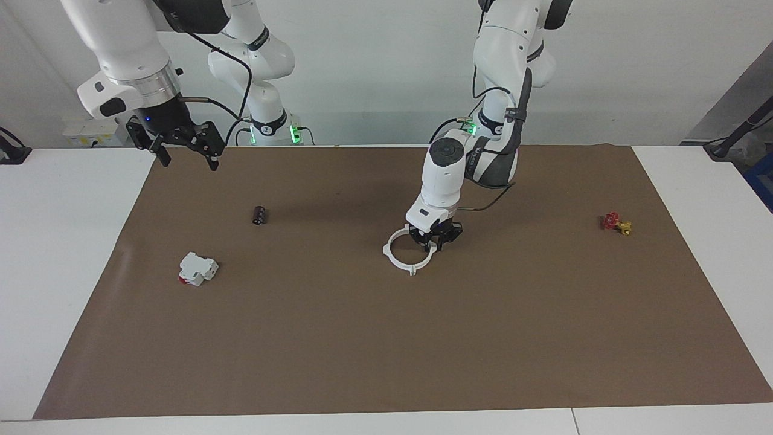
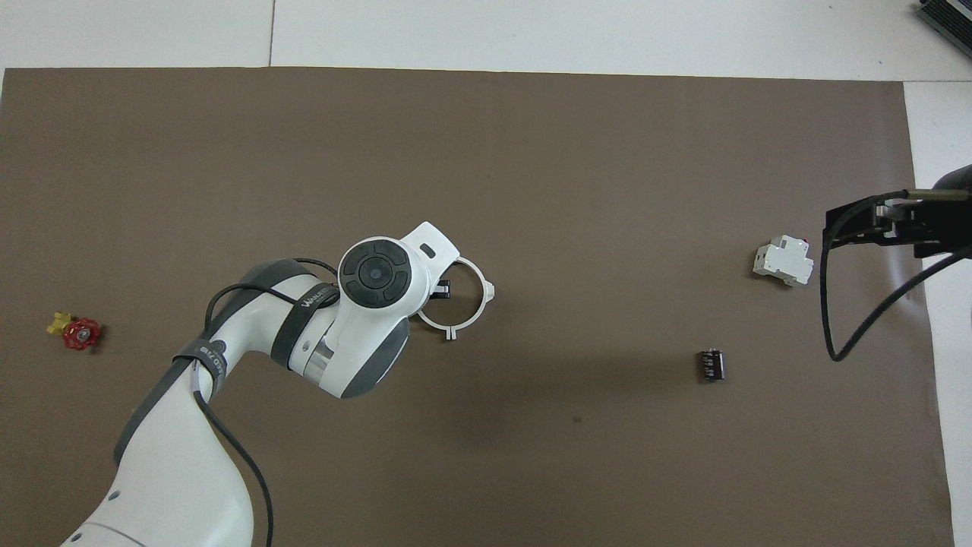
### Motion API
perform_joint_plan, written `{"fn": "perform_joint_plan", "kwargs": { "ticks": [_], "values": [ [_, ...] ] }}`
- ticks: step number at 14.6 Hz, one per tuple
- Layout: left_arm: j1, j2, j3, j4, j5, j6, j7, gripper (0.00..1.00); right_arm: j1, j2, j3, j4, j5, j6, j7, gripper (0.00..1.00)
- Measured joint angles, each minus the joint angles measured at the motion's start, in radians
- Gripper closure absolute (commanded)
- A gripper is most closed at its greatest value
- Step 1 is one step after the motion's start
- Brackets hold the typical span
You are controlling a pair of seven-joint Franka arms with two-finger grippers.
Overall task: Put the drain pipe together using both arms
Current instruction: 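Press the held clamp half against the placed half with the left gripper, then open the left gripper and pull it back from the joined ring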
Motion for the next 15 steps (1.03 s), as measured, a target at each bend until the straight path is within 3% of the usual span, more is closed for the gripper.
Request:
{"fn": "perform_joint_plan", "kwargs": {
  "ticks": [2, 4, 5, 10, 15],
  "values": [
    [0.0, 0.0, 0.0, 0.0, 0.0, 0.001, 0.0, 0.38, 0.0, 0.0, 0.0, 0.0, 0.0, 0.0, 0.0, 0.0],
    [0.0, 0.0, 0.0, 0.0, 0.0, 0.003, -0.001, 0.05, 0.0, 0.0, 0.0, 0.0, 0.0, 0.0, 0.0, 0.0],
    [0.0, 0.0, 0.0, 0.001, 0.0, 0.003, -0.001, 0.0, 0.0, 0.0, 0.0, 0.0, 0.0, 0.0, 0.0, 0.0],
    [0.004, -0.032, 0.01, 0.006, 0.0, -0.003, 0.004, 0.0, 0.0, 0.0, 0.0, 0.0, 0.0, 0.0, 0.0, 0.0],
    [0.102, -0.152, 0.018, 0.006, 0.0, -0.152, 0.174, 0.0, 0.001, 0.0, 0.0, 0.0, 0.0, 0.0, 0.0, 0.0]
  ]
}}
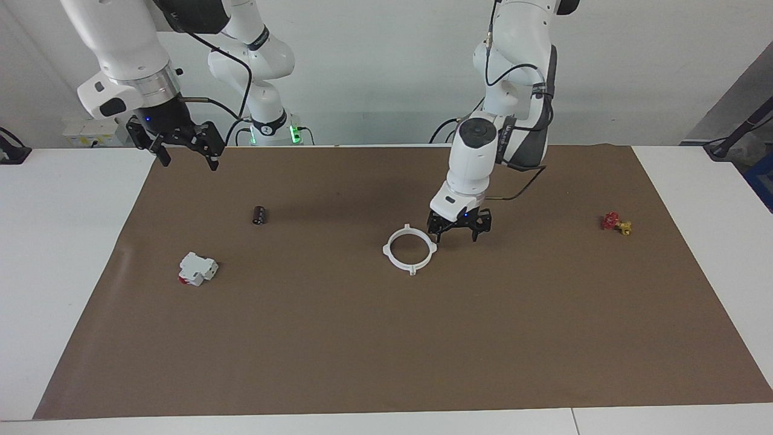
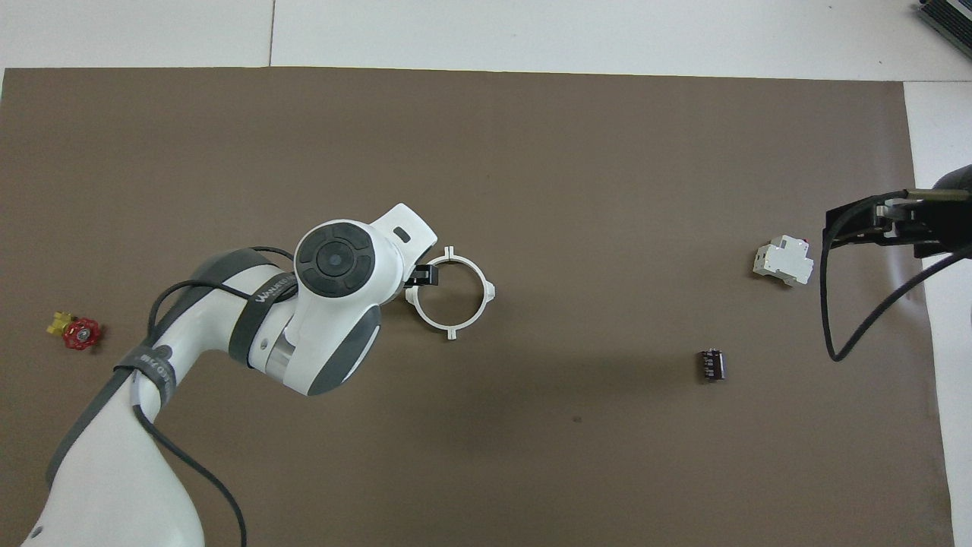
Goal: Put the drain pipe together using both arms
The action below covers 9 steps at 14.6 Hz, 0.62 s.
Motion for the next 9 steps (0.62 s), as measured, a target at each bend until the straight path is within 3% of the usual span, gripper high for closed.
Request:
{"fn": "perform_joint_plan", "kwargs": {
  "ticks": [9],
  "values": [
    [0.289, -0.138, 0.006, -0.001, -0.104, -0.188, 0.469, 0.0, -0.006, 0.0, -0.006, 0.001, 0.0, -0.044, 0.0, 0.0]
  ]
}}
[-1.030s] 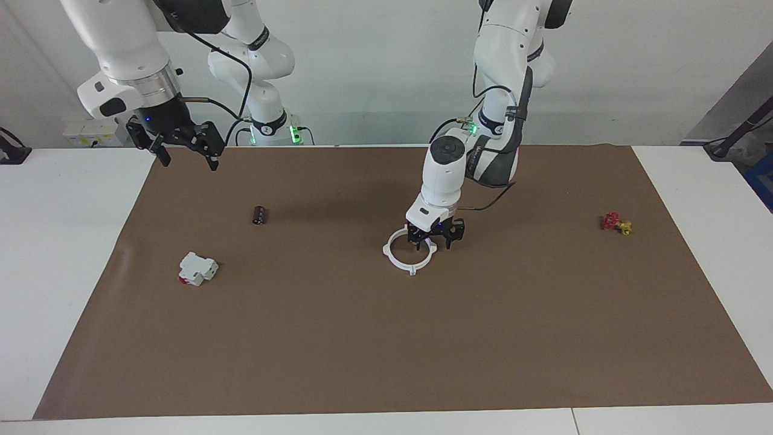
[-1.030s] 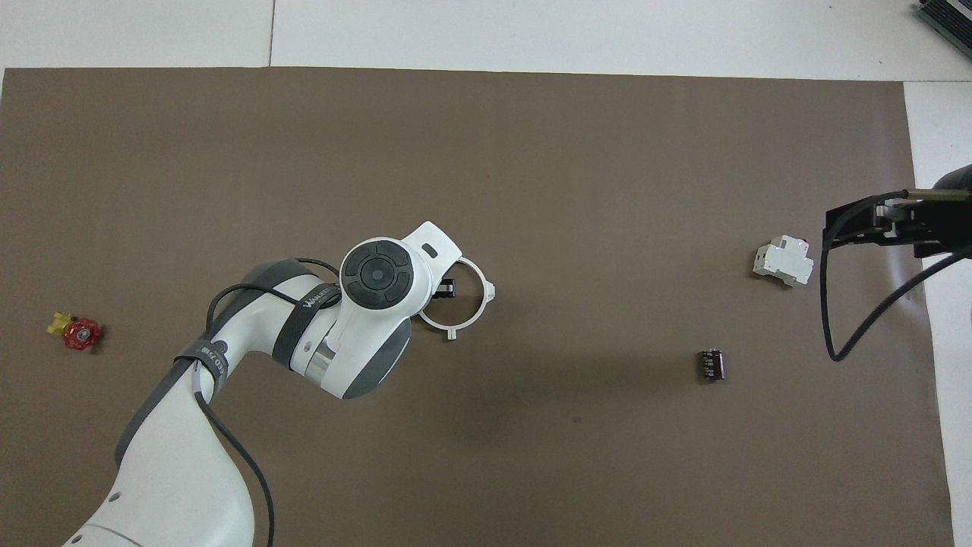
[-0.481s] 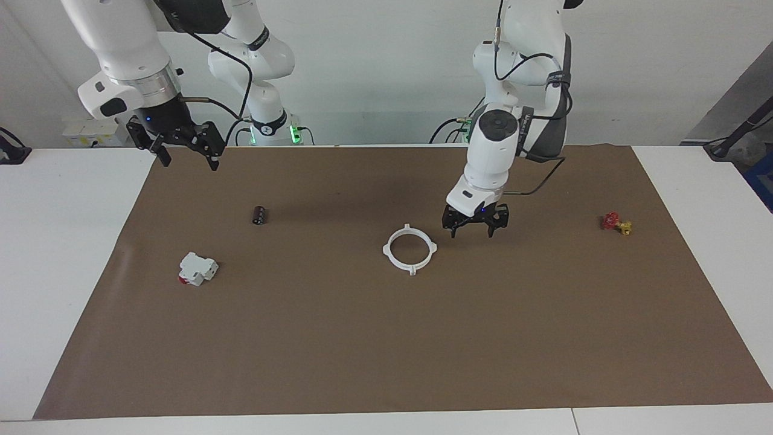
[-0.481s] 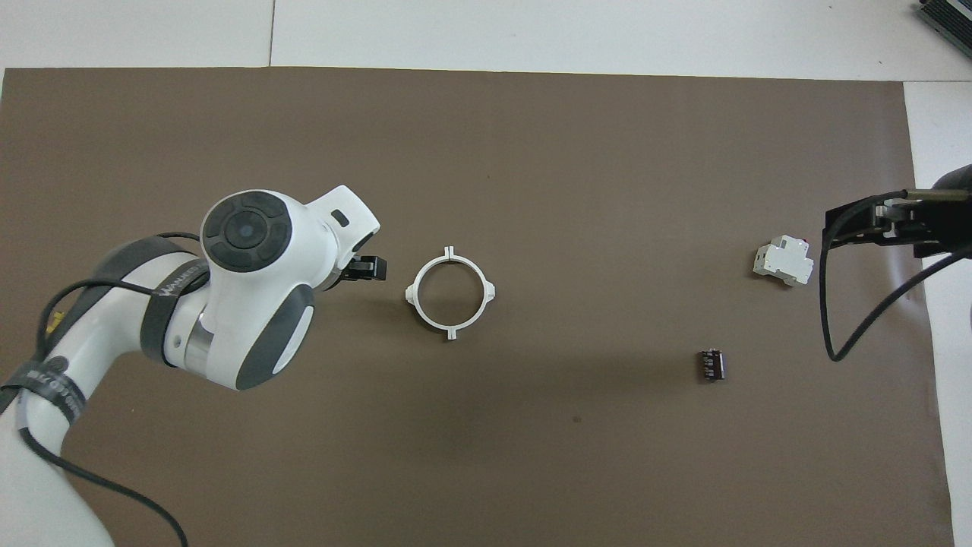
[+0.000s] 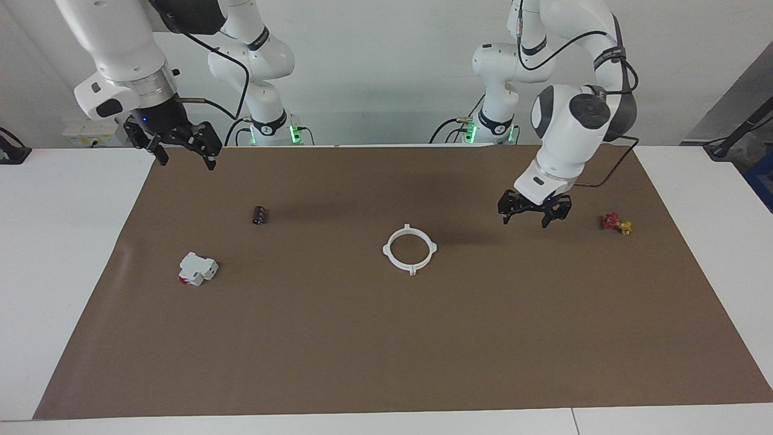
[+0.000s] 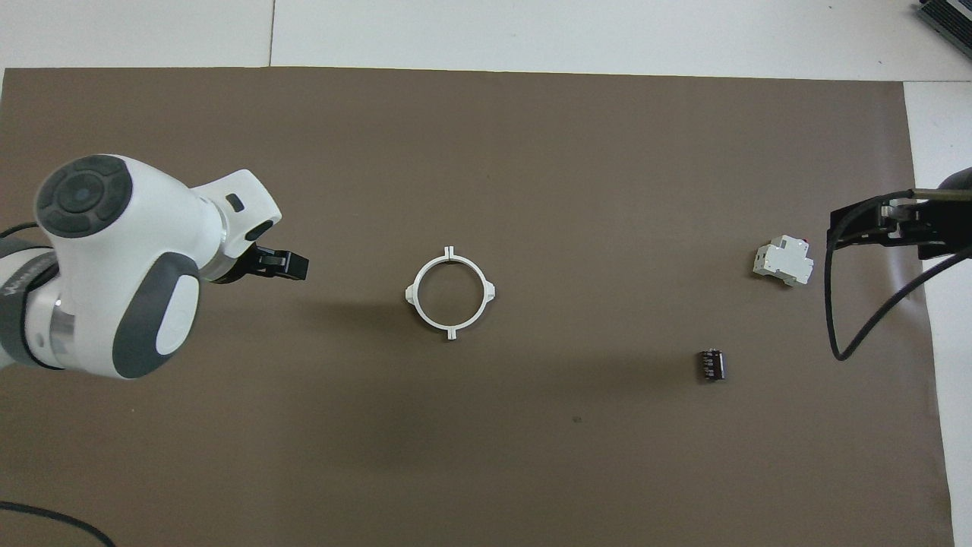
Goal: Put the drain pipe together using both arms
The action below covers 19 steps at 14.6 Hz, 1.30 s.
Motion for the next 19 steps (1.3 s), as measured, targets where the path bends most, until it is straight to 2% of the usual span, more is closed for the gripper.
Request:
{"fn": "perform_joint_plan", "kwargs": {
  "ticks": [3, 7, 9, 13, 17, 19],
  "values": [
    [0.094, -0.052, 0.005, 0.001, -0.004, -0.039, 0.074, 0.0, 0.0, -0.001, -0.001, 0.005, 0.046, -0.031, 0.0, 0.0],
    [0.158, -0.121, 0.008, 0.018, -0.005, -0.123, 0.081, 0.0, 0.0, -0.001, -0.004, 0.005, 0.055, -0.032, 0.0, 0.0],
    [0.175, -0.132, 0.008, 0.073, -0.005, -0.198, 0.085, 0.0, 0.0, -0.001, -0.004, 0.005, 0.049, -0.032, 0.0, 0.0],
    [0.177, -0.105, 0.007, 0.259, -0.005, -0.382, 0.085, 0.0, 0.004, -0.001, -0.004, 0.005, 0.045, -0.032, 0.0, 0.0],
    [0.177, -0.067, 0.003, 0.402, -0.001, -0.491, 0.085, 0.0, 0.03, -0.001, -0.024, 0.003, 0.044, -0.032, 0.0, 0.0],
    [0.177, -0.065, 0.002, 0.429, -0.001, -0.523, 0.085, 0.0, 0.047, -0.001, -0.05, 0.002, 0.044, -0.032, 0.0, 0.0]
  ]
}}
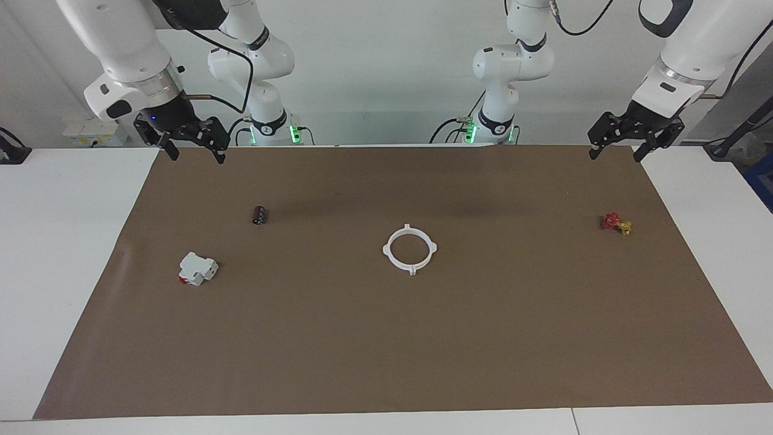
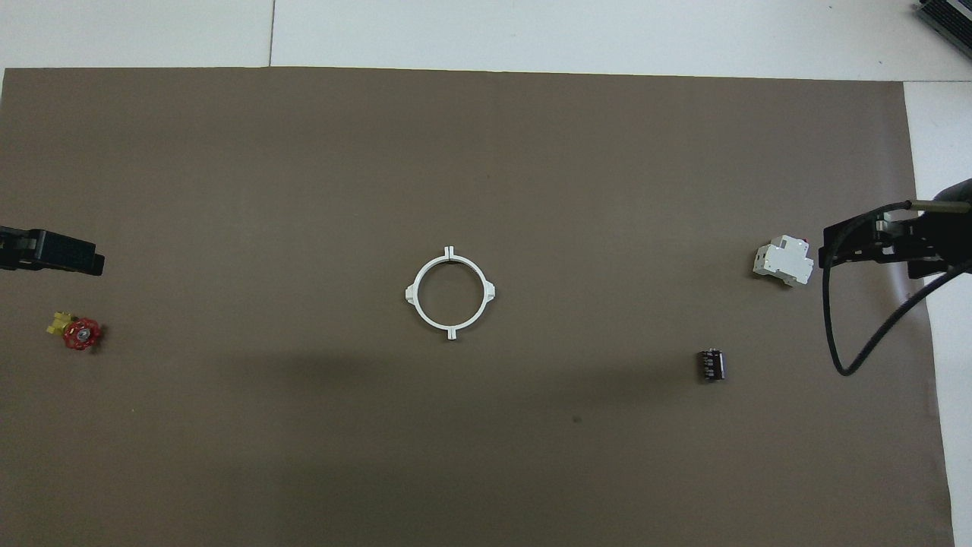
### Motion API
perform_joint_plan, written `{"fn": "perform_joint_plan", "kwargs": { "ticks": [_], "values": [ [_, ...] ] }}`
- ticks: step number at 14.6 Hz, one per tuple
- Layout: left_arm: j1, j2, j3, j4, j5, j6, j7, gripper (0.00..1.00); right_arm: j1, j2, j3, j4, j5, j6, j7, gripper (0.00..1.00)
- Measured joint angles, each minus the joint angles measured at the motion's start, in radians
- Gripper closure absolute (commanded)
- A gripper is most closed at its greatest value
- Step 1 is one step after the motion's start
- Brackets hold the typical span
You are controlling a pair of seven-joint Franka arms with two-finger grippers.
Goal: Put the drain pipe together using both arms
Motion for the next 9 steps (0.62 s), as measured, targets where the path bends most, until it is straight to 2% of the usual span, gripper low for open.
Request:
{"fn": "perform_joint_plan", "kwargs": {
  "ticks": [9],
  "values": [
    [0.0, 0.001, 0.001, -0.011, 0.0, -0.039, -0.001, 0.0, -0.023, -0.001, 0.007, -0.003, 0.0, 0.0, 0.0, 0.0]
  ]
}}
